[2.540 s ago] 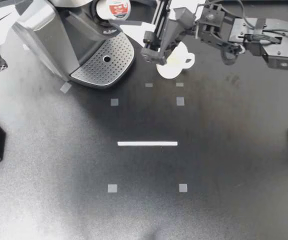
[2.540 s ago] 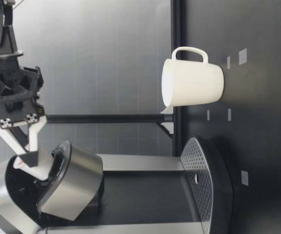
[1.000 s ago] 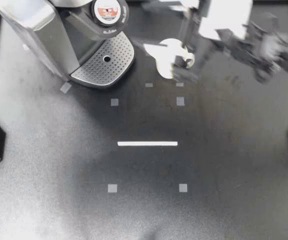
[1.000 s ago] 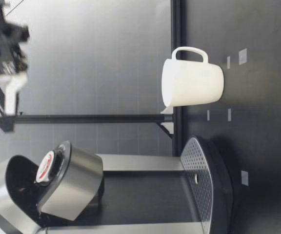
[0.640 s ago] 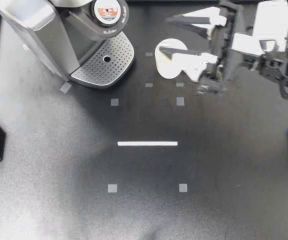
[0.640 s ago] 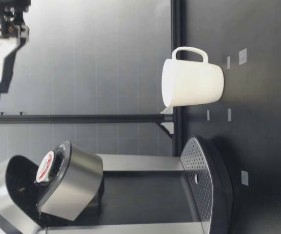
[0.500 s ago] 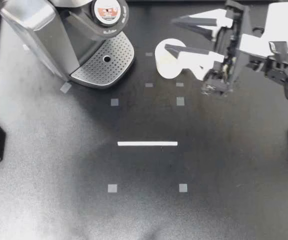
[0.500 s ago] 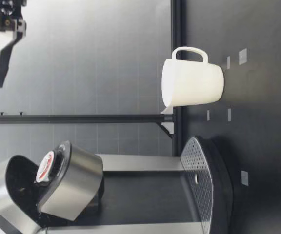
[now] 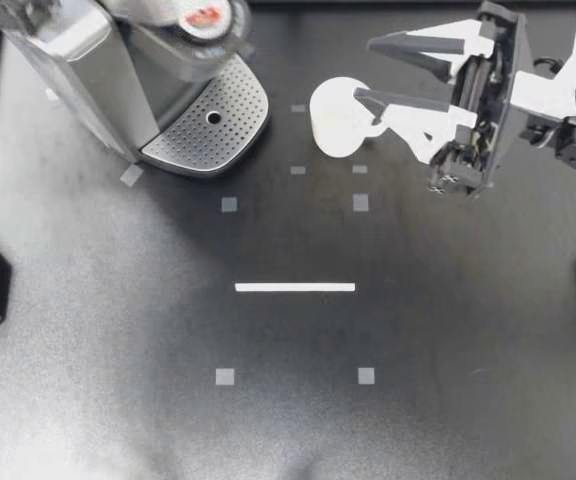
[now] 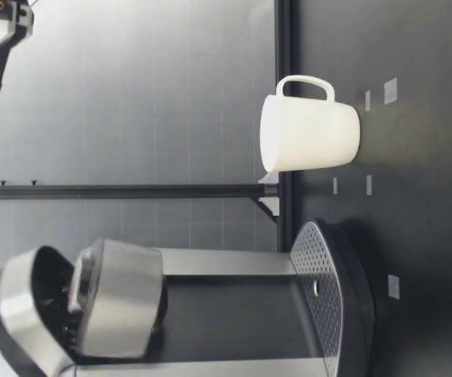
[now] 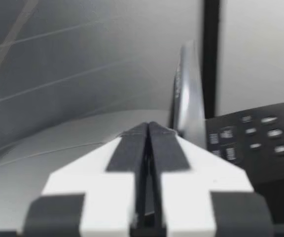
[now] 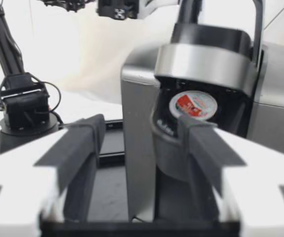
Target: Place the coffee capsule inside the capsule container, then place the cup onto the center of the cup tray.
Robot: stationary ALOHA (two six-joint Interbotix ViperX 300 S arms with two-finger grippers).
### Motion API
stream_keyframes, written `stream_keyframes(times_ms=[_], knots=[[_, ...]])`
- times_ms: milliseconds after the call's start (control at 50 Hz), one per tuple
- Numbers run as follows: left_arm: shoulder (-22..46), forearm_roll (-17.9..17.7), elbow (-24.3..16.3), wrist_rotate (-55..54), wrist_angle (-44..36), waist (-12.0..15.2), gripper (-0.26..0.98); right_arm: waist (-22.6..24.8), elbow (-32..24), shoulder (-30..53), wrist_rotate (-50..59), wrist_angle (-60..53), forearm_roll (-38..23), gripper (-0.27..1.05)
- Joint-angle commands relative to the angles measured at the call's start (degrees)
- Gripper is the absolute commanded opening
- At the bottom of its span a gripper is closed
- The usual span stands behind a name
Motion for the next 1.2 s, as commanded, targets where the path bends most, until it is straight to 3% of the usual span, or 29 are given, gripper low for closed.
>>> stream_keyframes(times_ms=[0, 320, 460, 820, 1180], knots=[[-0.44, 0.18, -1.67, -0.09, -5.36, -0.09, 0.06, 0.26, -0.35, -1.41, 0.09, -0.62, 0.0, 0.59], [3.25, 0.18, -4.39, -3.78, -16.7, -0.09, 0.06, 0.26, 0.7, -2.46, 0.18, -1.41, 0.0, 0.59], [6.15, 0.09, -5.45, -4.22, -18.11, -1.76, 0.06, 0.26, 1.14, -2.46, 0.97, -1.49, 0.0, 0.59], [11.78, -0.26, -6.94, -4.22, -12.04, -9.05, 0.06, 0.53, 2.29, -3.25, 1.49, -2.29, -0.09, 0.59], [15.91, -1.85, -7.65, -4.13, -9.93, -10.02, 0.06, 1.23, 4.75, -6.33, 1.58, -2.2, 0.0, 0.59]])
